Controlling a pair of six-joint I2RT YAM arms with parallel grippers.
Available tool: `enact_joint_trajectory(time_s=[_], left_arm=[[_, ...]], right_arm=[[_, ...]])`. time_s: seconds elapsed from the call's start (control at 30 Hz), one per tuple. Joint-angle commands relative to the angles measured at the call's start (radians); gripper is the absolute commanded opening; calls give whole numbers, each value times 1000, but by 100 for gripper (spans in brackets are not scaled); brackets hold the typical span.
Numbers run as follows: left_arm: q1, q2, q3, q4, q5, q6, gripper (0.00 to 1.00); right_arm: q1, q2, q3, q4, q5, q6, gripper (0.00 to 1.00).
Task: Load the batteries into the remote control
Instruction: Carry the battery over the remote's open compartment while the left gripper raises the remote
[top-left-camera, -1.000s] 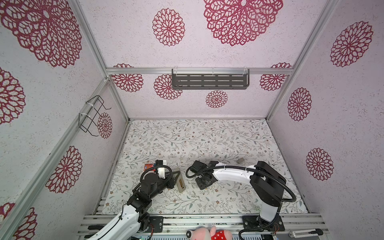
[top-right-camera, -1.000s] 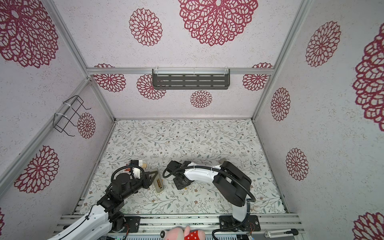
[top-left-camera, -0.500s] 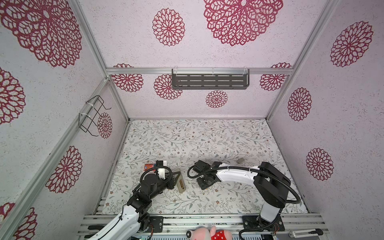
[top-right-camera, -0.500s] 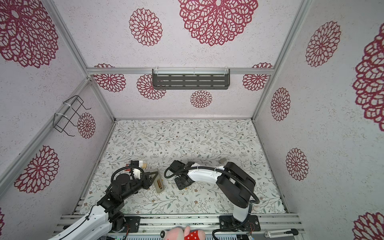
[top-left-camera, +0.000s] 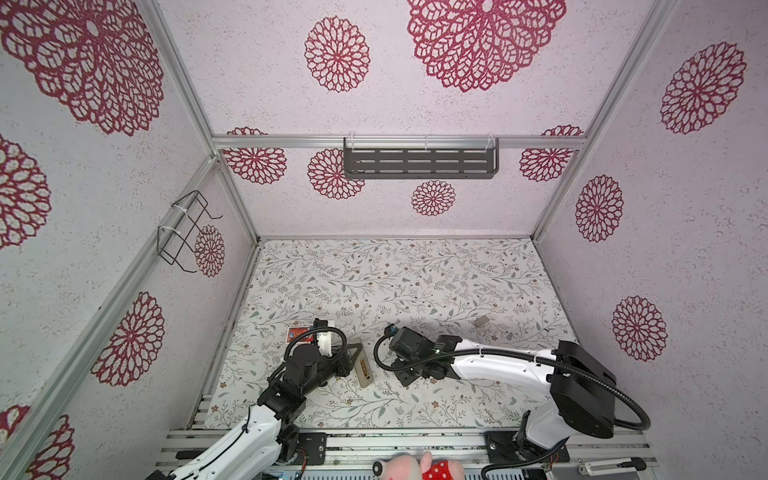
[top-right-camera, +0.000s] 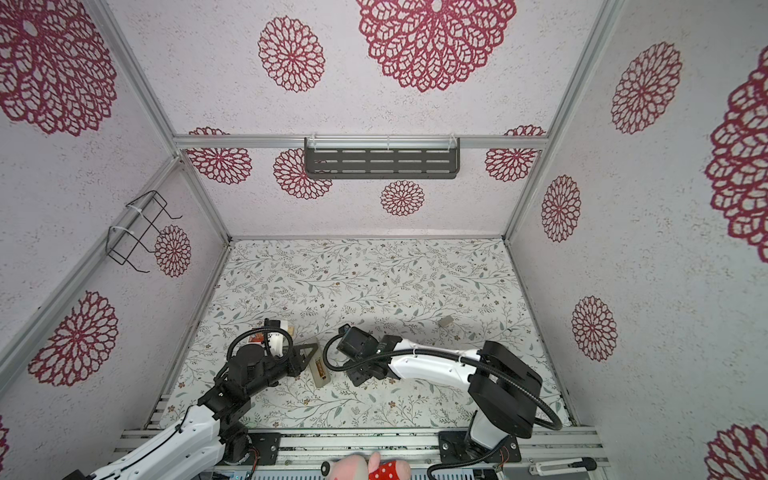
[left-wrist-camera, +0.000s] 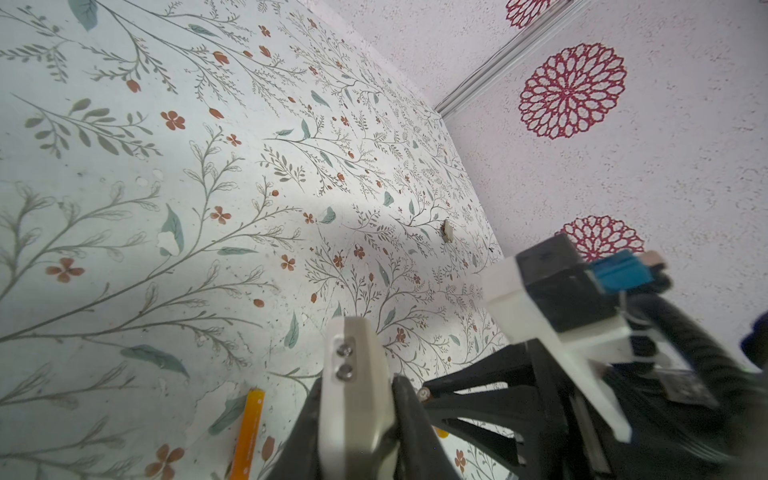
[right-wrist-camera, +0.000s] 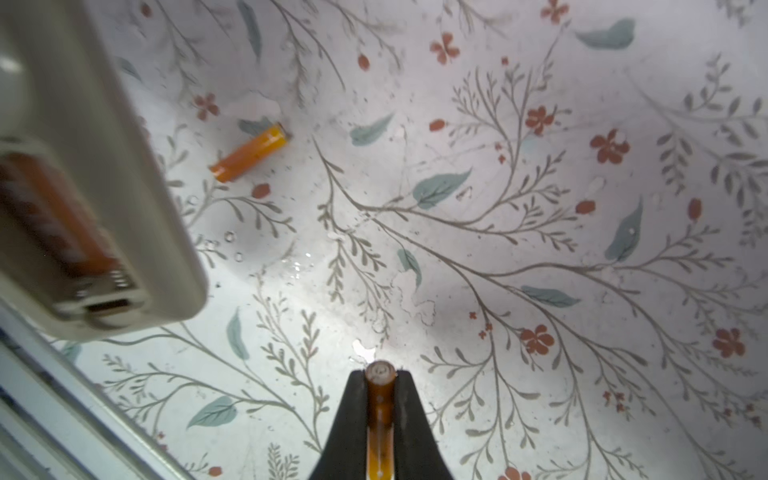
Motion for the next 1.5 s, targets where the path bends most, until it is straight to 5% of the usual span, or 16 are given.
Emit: enact_joint_trajectory(time_s=[0.0, 0.73, 1.47], left_arm=[[-10, 25, 64, -8, -7, -63, 0], [-10, 160, 200, -108, 103, -214, 0], [-11, 148, 155, -19, 175, -232, 0]], right_arm=[[22, -90, -64, 168, 69, -7, 0], [135, -289, -332, 941, 61, -50, 0], [135, -245, -381, 1125, 112, -73, 0]])
